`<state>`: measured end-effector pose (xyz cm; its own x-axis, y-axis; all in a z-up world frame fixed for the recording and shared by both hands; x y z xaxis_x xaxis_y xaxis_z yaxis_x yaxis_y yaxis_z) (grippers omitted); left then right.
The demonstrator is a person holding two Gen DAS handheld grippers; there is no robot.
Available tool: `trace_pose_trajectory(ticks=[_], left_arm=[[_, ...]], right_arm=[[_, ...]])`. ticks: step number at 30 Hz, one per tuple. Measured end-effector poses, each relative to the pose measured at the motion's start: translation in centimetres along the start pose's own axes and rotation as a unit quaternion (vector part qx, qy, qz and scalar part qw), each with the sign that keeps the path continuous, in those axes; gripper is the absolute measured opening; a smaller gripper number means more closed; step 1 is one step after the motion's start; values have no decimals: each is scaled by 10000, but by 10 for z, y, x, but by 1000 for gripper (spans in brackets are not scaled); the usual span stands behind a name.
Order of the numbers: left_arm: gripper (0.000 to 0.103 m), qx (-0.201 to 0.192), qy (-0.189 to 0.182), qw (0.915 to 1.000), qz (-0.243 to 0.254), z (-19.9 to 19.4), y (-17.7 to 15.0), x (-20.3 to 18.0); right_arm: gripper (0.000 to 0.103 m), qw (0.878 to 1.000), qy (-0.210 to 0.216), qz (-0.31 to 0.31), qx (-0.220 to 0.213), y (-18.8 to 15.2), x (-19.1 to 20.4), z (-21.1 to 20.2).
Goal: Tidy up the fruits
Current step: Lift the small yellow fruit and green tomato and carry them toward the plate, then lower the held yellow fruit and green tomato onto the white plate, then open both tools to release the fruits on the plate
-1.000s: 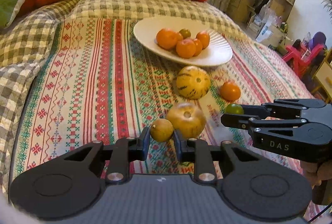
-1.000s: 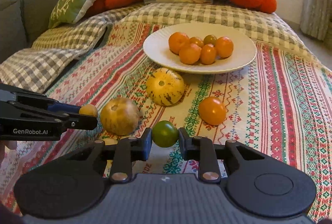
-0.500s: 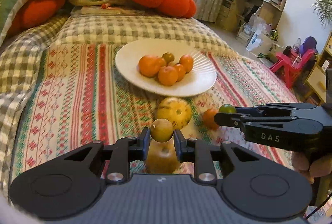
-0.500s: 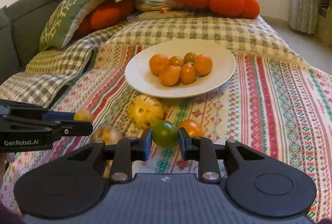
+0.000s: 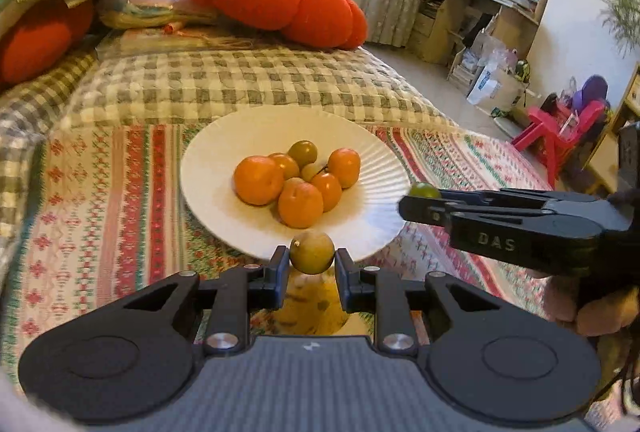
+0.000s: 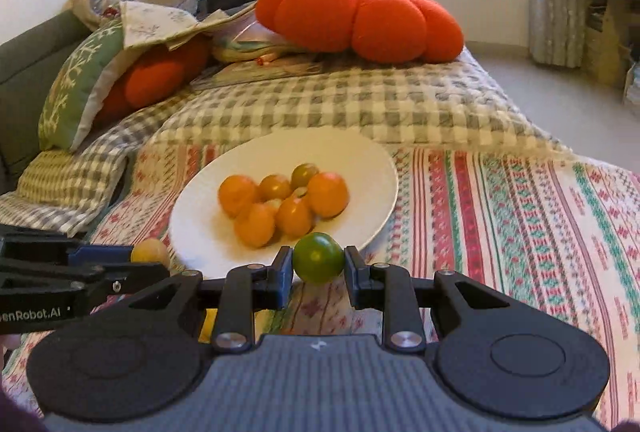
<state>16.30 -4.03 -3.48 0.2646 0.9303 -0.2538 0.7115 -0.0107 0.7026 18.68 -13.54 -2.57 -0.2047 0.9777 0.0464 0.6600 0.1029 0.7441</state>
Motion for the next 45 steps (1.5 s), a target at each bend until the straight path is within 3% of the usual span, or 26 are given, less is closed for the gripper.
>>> trace_pose_trajectory(ticks=[13, 31, 40, 45], left_arm=[[5, 176, -68, 9998, 67, 47, 7, -19], [6, 187, -68, 9998, 64, 65, 12, -23], [18, 180, -18, 9992, 346, 64, 12, -28], [42, 159, 14, 9992, 366, 58, 12, -29]], right_arm=[[24, 9982, 588, -73, 122, 15, -9, 39], [28, 9959, 800, 383, 148, 14, -15, 55], [42, 9967, 701, 409, 86, 18, -18, 50], [59, 9966, 707, 426, 42, 20, -17, 44]])
Point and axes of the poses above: each gripper's, at about its wrist camera, not at the fingertips, and z roughly the way its jaws point, x to its left, y to its top, the point moved 8 cm from there along z, roughly the way its jaws point, and after that the axes turned 6 degrees about -z, right-handed, at the moved point
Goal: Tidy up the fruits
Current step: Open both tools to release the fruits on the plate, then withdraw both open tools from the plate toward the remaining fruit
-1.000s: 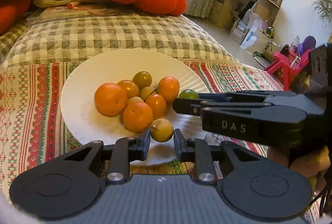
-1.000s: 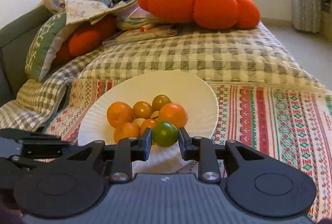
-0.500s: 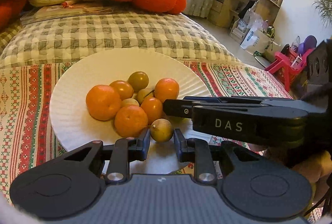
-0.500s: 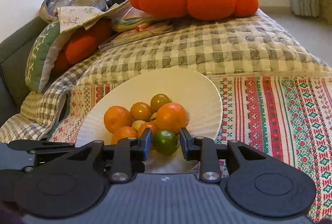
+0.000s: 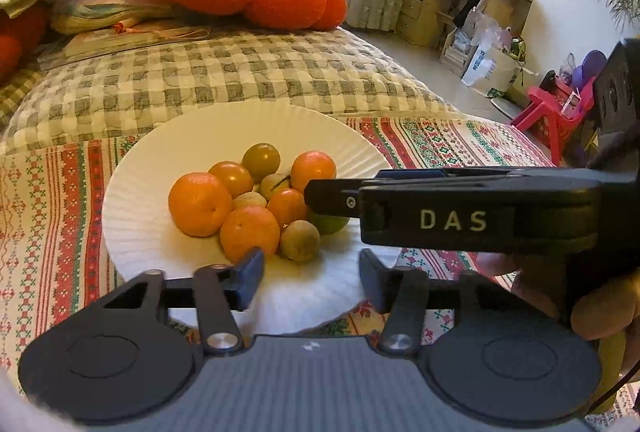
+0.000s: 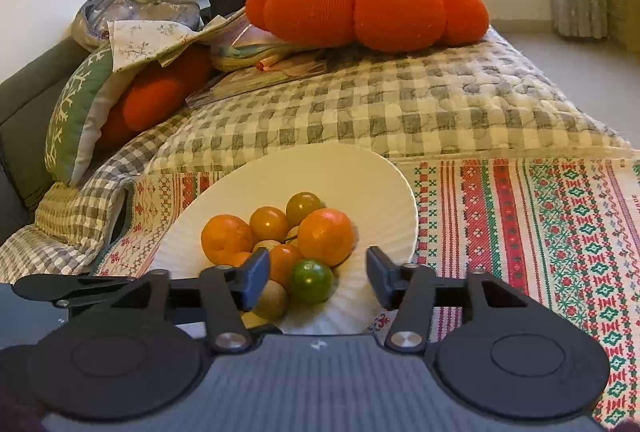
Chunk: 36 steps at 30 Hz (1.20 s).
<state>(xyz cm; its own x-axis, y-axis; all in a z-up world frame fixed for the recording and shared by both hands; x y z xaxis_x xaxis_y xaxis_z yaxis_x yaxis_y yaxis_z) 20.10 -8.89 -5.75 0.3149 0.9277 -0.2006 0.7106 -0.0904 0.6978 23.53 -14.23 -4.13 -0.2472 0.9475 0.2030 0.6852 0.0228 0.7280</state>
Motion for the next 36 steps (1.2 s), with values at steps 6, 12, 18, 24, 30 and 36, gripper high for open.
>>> trace_pose_trajectory(ticks=[6, 12, 18, 24, 30, 36], left_arm=[[63, -30, 82, 9999, 113, -15, -6, -1], [80, -31, 195, 9997, 156, -31, -18, -2], [87, 36, 238, 9997, 8, -46, -42, 6], [90, 150, 330, 9993, -62, -58, -60, 13], [90, 232, 467, 9986, -65, -69, -70, 18], [90, 283, 547, 9980, -134, -80, -78, 22]], right_arm=[[74, 9999, 63, 120, -1, 1, 4, -8], [93, 9999, -108, -55, 9, -1, 13, -19], [100, 9988, -456, -204, -11, -5, 19, -38], [101, 9955, -878, -370, 11, -14, 23, -57], [103, 9923, -1170, -378, 122, -25, 26, -72], [103, 9896, -1372, -312, 298, -40, 25, -80]])
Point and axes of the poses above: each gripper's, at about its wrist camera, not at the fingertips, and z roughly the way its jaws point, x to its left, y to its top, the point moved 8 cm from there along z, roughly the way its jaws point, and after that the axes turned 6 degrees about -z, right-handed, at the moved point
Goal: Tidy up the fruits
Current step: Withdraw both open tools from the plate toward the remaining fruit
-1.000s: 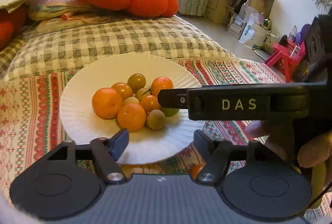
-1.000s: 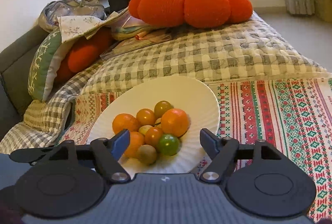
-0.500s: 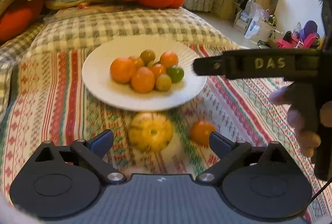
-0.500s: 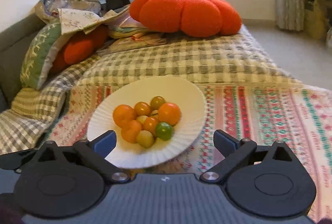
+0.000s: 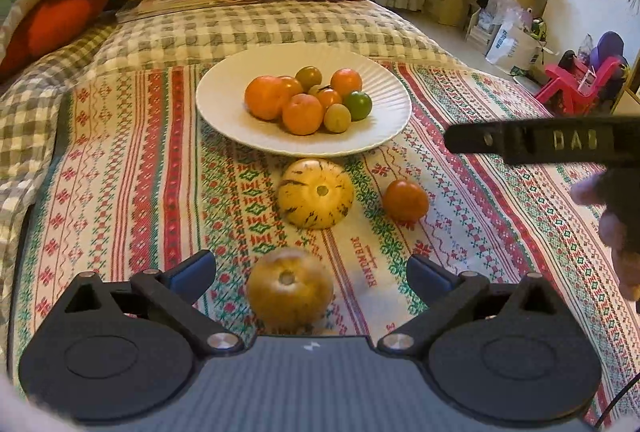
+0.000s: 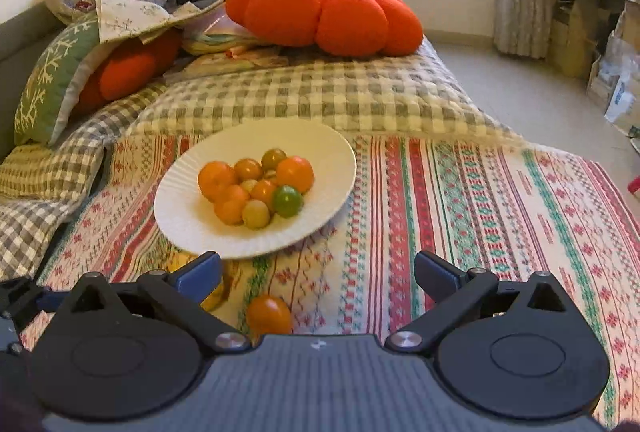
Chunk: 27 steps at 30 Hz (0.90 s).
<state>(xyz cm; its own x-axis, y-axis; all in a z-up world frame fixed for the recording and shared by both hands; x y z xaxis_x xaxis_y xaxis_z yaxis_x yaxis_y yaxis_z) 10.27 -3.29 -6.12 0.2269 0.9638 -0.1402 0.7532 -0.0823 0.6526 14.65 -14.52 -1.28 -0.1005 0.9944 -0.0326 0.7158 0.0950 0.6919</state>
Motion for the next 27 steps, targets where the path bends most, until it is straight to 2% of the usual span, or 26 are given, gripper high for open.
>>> trace_pose_trajectory(ticks=[7, 14, 20, 27], left_arm=[[90, 10, 132, 9998, 137, -12, -9, 2], [90, 16, 146, 9999, -3, -16, -30, 11], [90, 125, 215, 9995, 193, -10, -47, 16], [90, 127, 124, 9998, 77, -4, -57, 22]], right_arm=[[103, 9997, -19, 20, 258, -20, 3, -4], [103, 9981, 179, -500, 310, -42, 18, -5], [103, 9969, 249, -527, 520, -57, 23, 1], [103, 9937, 329, -861, 636, -75, 33, 7]])
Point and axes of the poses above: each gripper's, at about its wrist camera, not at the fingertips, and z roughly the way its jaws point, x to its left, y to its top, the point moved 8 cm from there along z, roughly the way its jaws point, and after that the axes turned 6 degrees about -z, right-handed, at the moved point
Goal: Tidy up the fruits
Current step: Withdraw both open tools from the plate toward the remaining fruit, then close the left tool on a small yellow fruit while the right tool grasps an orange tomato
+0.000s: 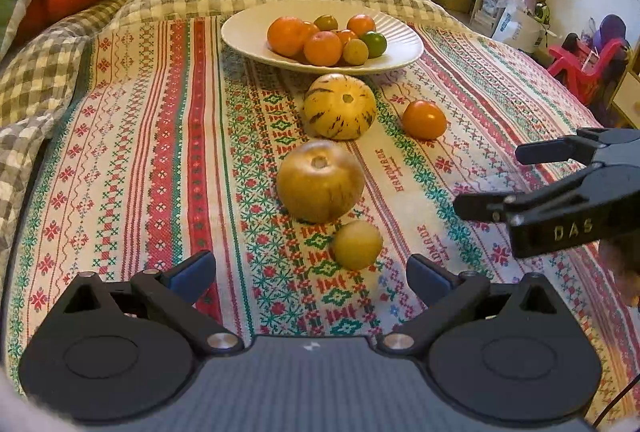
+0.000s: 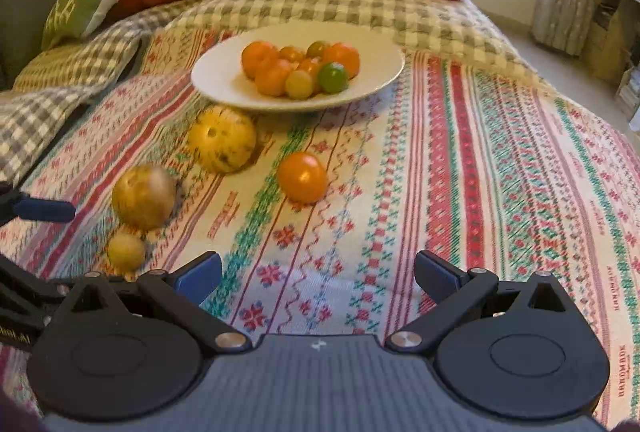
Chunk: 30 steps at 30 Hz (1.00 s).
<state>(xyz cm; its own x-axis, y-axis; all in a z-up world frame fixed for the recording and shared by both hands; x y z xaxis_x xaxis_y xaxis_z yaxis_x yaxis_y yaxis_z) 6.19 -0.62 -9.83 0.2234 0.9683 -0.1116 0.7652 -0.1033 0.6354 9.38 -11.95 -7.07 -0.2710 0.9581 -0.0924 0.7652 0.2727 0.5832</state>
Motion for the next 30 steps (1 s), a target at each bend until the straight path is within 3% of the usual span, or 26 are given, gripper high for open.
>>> trace_pose_trajectory(ticks=[4, 13, 23, 28, 30], left_arm=[[90, -50, 48, 9999, 75, 4, -5, 0], [89, -340, 167, 9993, 12, 1, -14, -10], [56, -494, 110, 9987, -1, -3, -12, -24], [44, -543, 64, 9984, -131, -3, -10, -24], [35, -571, 121, 9982, -140, -4, -10, -23]], right_arm=[[103, 9997, -63, -242, 38, -7, 1, 6], [103, 9992, 319, -58, -221, -10, -4, 11], [103, 9991, 138, 1, -402, 6, -7, 23], [89, 9986, 123, -159, -499, 15, -3, 24], [84, 9984, 120, -191, -523, 17, -2, 25]])
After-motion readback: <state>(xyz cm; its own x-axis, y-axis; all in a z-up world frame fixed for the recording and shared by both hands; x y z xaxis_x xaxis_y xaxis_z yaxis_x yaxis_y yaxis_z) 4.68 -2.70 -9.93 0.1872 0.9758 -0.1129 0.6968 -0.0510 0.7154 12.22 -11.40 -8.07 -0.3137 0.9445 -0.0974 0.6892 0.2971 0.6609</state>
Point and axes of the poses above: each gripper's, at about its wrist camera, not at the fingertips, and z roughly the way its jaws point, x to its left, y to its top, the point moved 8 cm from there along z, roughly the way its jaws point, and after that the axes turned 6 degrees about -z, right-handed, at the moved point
